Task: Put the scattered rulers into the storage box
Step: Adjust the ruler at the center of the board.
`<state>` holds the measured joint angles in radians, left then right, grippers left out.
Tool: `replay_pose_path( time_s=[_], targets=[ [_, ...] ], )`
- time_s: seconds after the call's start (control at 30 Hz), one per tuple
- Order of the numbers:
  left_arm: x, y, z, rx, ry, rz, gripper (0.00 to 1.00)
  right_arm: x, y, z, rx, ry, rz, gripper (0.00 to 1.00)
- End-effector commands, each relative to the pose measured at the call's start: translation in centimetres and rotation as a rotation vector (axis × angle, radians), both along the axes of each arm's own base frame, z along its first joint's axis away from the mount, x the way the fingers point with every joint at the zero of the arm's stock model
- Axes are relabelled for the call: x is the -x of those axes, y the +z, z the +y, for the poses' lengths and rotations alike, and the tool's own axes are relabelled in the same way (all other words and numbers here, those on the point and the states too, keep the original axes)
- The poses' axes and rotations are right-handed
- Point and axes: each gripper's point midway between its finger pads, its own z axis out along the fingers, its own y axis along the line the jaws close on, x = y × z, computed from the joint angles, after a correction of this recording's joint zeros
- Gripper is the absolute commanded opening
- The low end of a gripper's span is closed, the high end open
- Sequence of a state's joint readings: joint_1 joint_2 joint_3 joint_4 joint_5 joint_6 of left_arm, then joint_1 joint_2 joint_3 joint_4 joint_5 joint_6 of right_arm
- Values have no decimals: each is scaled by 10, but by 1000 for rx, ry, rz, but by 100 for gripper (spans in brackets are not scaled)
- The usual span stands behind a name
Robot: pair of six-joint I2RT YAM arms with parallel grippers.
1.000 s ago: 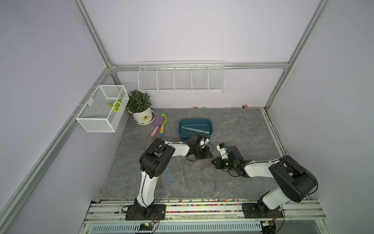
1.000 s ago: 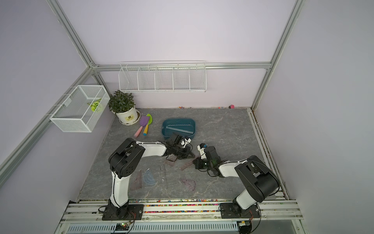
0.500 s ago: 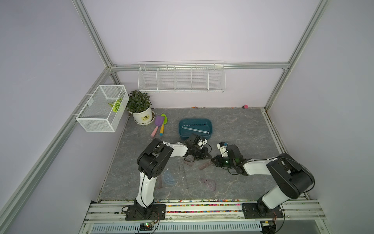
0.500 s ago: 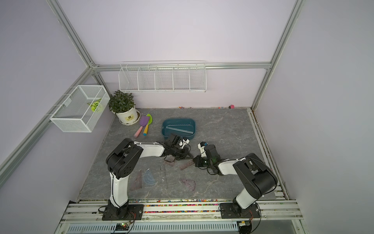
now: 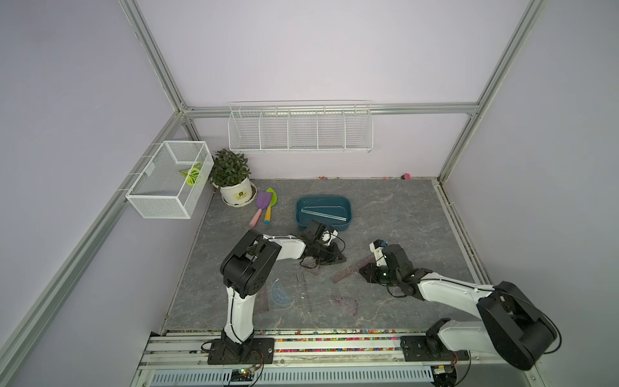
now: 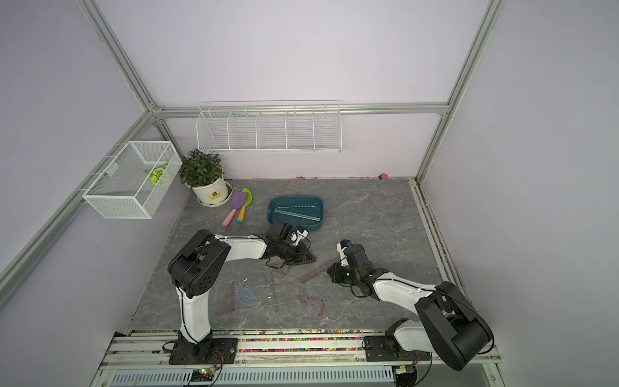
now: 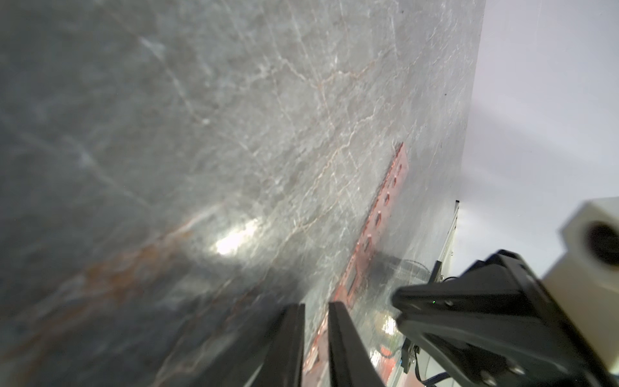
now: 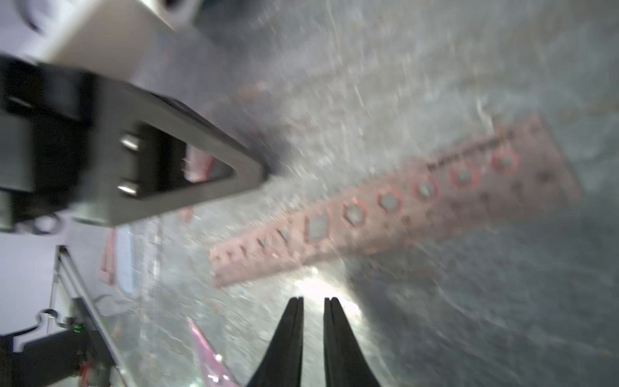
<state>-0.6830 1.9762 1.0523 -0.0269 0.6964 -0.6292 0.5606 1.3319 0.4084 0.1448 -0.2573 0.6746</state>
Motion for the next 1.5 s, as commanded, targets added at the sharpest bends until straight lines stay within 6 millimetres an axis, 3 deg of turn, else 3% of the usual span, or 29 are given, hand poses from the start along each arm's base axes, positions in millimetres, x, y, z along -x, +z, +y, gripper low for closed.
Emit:
replay_pose_path(
  time_s=[0.0,0.2,0.5,0.73,1.07,1.3,1.47],
  targets=[
    [21,-15,8,-68,-32,27,23,6,-15,0,29,-12,33,23],
    [27,-22,10,-73,-42,43,24,-4,-28,7,58,7,44,29],
    [24,-32,16,-72,-24,61,24,-29,-42,17,73,28,65,29],
    [19,-39,22,-69,13,75,23,-43,-39,22,47,36,68,27],
    [10,-30,33,-114,86,33,26,-48,-2,24,-20,46,-2,13],
    [1,-28,36,-155,136,19,34,-50,1,28,-39,60,-18,1],
    [1,-32,30,-165,131,27,37,-48,-6,29,-38,69,-6,0]
  ],
)
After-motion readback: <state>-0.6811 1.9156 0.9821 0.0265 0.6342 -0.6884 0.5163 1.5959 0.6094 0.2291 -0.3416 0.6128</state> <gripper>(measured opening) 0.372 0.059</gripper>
